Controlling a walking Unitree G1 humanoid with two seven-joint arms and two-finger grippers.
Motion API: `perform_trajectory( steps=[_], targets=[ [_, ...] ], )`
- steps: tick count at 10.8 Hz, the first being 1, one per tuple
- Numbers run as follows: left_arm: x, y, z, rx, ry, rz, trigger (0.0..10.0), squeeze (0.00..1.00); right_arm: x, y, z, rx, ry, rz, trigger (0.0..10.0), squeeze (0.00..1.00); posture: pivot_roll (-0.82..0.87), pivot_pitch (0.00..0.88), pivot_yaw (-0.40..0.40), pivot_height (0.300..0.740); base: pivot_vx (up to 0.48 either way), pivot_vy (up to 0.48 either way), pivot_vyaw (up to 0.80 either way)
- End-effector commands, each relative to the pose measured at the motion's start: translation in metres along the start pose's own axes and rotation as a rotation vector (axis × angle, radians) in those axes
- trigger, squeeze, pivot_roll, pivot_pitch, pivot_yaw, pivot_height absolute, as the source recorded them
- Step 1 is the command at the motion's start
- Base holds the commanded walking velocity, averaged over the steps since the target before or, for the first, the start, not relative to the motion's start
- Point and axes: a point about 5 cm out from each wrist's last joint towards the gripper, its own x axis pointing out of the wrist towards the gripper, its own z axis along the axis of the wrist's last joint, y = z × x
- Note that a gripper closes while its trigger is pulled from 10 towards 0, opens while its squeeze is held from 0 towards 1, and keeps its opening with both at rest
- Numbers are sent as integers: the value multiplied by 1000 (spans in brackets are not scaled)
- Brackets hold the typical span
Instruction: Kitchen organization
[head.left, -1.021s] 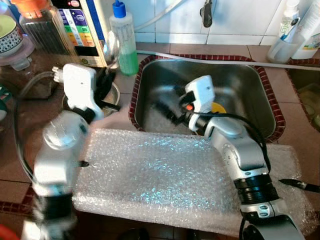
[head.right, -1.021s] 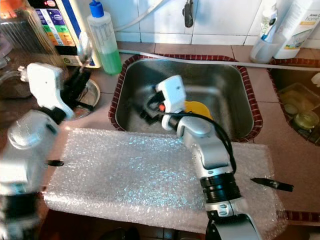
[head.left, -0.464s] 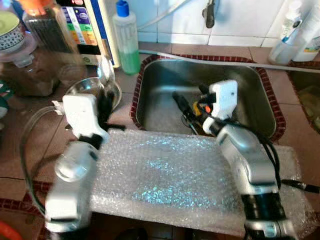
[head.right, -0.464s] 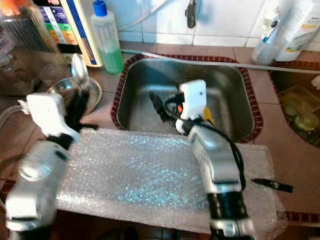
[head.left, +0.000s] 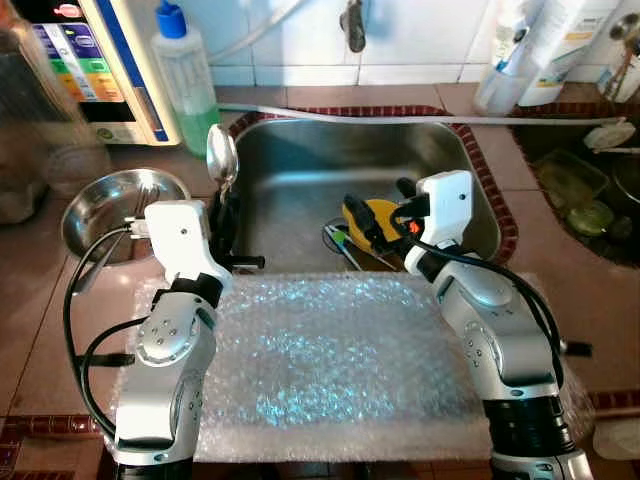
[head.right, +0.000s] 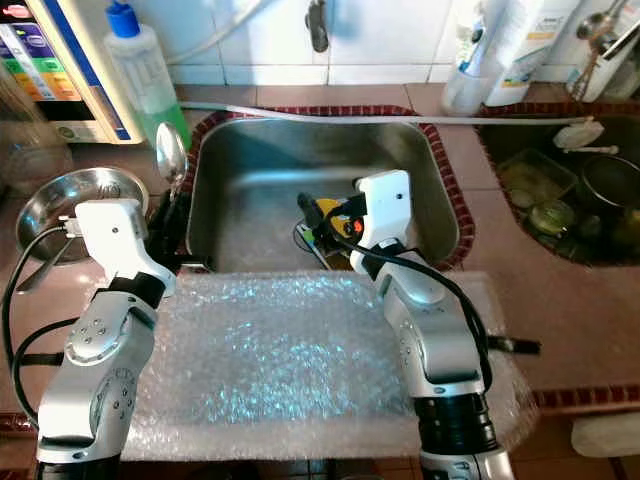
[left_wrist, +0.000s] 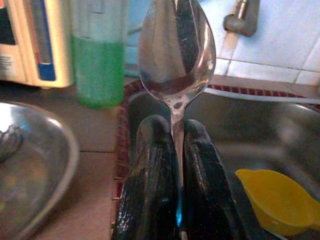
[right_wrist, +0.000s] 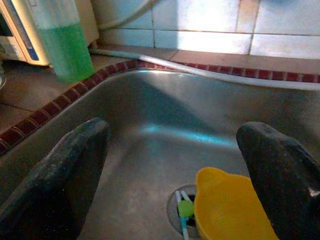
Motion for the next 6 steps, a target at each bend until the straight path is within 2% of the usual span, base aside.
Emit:
perform_trajectory(
  steps=[1, 2, 3, 4, 5, 6],
  targets=[
    [-5, -4, -1, 26, -12, -11, 902, 0, 0, 3, 4, -10, -19, 7, 10000, 0, -128, 198, 43, 740, 0, 0, 0],
    [-5, -9, 0, 35, -19, -47, 863, 0, 0, 3, 4, -7, -21, 7, 10000, 0, -128, 198, 43, 740, 0, 0, 0],
    [-5, -18, 3, 100, -50, -132, 1843, 0, -1, 4, 7, 11, -45, 18, 10000, 0, -127, 209, 47, 740, 0, 0, 0],
    [-3, -19, 1, 104, -50, -160, 2863, 0, 1, 6, 18, 93, -86, 52, 10000, 0, -131, 217, 50, 740, 0, 0, 0],
    [-1, -22, 3, 150, -72, -194, 2275, 0, 3, 7, 25, 184, -110, 82, 10000, 0, -131, 217, 50, 740, 0, 0, 0],
    [3, -29, 7, 227, -125, -260, 902, 0, 4, 12, 39, 343, -143, 188, 10000, 0, -135, 221, 52, 740, 0, 0, 0]
  ],
)
